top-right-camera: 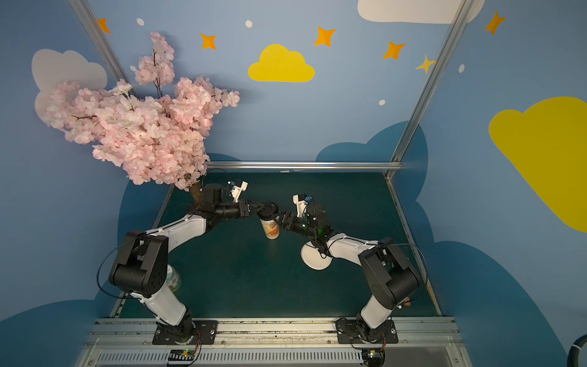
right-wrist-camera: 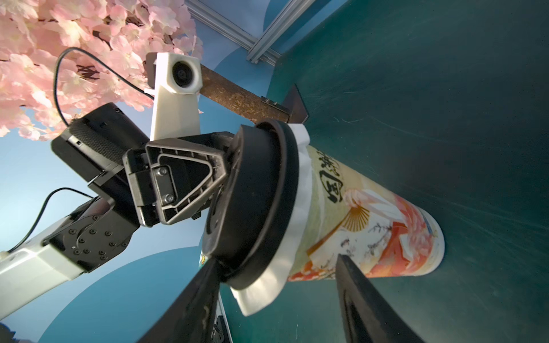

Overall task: Put the leak-proof paper on the milk tea cups
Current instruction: Secure the cup lid on the cup.

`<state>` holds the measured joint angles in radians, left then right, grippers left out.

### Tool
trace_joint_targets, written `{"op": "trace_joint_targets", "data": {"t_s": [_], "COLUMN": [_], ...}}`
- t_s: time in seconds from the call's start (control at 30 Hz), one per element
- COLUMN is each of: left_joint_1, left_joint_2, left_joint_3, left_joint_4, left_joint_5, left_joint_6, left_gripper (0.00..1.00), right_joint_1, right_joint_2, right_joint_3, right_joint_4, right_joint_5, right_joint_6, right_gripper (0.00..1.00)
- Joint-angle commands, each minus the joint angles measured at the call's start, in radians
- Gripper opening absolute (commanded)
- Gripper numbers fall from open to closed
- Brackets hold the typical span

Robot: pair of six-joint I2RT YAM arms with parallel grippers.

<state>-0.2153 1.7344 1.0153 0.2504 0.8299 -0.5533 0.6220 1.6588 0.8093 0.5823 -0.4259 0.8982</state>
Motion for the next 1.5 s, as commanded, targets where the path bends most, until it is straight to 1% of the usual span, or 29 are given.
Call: {"op": "trace_joint_targets", "data": {"t_s": [0.0,0.2,0.47,0.7,0.87,1.17,1.3,1.47], "left_joint_1": [-0.033,-0.034,-0.034,-0.034,-0.033,-0.033,-0.033,-0.034], "left_joint_2": [0.127,0.128,0.129,0.131,0.137,0.136,0.141,0.146], "left_joint_3": [-0.108,-0.107,-0.104,-0.104,-0.101,-0.106,-0.104,-0.103], "left_joint_4": [-0.344,-0.347,-0.349,-0.349,-0.349,-0.350,-0.349,-0.350], "left_joint_5": [-0.123,-0.123,-0.126,-0.124,-0.123,-0.126,-0.126,-0.123], "left_joint_6": [0.064,0.065,0.065,0.065,0.065,0.066,0.065,0.066], "left_gripper": [0.41,0.40,0.40,0.40,0.40,0.40,0.41,0.41], "right_joint_1": [0.014,0.023,0.044,0.045,0.044,0.062,0.058,0.061], "right_joint_2": [0.139,0.211,0.161,0.182,0.238,0.239,0.250,0.267], "right_joint_3": [-0.088,-0.131,-0.244,-0.220,-0.215,-0.312,-0.333,-0.306], "right_joint_4": [-0.420,-0.325,-0.296,-0.385,-0.384,-0.343,-0.305,-0.302], "right_joint_5": [0.191,0.203,0.257,0.266,0.236,0.272,0.274,0.275], "right_joint_6": [0.023,0.095,0.140,0.151,0.189,0.260,0.263,0.257], "right_gripper": [0.63,0.63,0.64,0.65,0.65,0.68,0.69,0.69]}}
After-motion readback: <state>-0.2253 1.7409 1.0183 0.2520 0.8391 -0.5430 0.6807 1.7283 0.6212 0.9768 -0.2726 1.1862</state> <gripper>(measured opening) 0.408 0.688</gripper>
